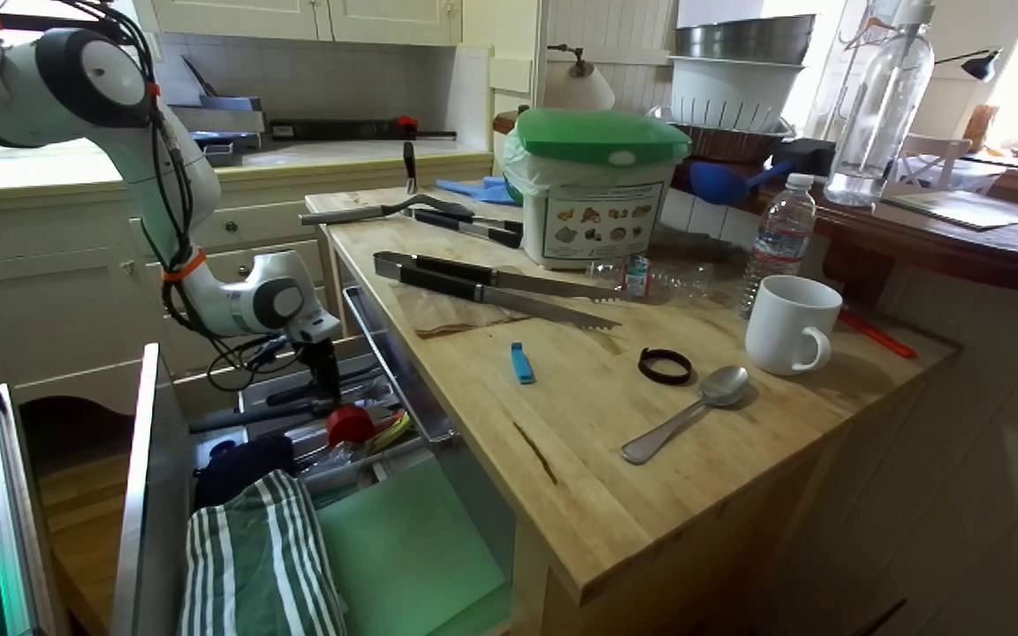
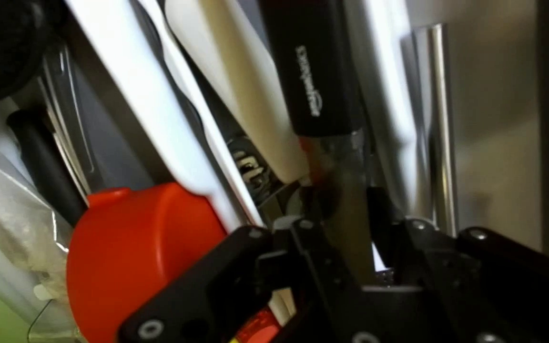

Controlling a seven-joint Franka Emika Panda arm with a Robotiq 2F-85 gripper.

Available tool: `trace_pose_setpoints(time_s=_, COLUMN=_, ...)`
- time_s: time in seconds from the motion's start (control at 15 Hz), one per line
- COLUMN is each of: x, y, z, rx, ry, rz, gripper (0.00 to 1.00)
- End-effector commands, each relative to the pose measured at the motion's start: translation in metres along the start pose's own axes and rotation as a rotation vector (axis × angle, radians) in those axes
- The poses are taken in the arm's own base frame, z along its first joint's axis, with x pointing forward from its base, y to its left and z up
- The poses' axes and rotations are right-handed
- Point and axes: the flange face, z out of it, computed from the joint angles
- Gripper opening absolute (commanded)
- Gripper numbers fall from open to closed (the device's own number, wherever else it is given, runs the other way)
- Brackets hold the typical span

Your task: Take the spatula out of the drawer

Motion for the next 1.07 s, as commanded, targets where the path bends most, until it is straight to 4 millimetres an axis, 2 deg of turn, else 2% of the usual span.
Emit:
trace_pose_setpoints(time_s=0.0, x=-0.015, y=0.013, z=-0.020, rx=0.019, ry=-0.067, rz=0.051, gripper=0.07)
trace_pose_setpoints(time_s=0.27, x=-0.013, y=0.023, z=-0.041, rx=0.050, ry=-0.155, rz=0.073, gripper=0.07)
trace_pose_setpoints(time_s=0.4, x=-0.005, y=0.034, z=-0.052, rx=0.070, ry=-0.186, rz=0.123, gripper=0.06)
trace_pose_setpoints(time_s=0.67, x=0.002, y=0.052, z=-0.061, rx=0.069, ry=-0.287, rz=0.168, gripper=0.06)
trace_pose_setpoints(time_s=0.87, x=0.008, y=0.072, z=-0.077, rx=0.123, ry=-0.307, rz=0.218, gripper=0.06)
trace_pose_setpoints(time_s=1.0, x=0.006, y=0.077, z=-0.087, rx=0.153, ry=-0.301, rz=0.216, gripper=0.06)
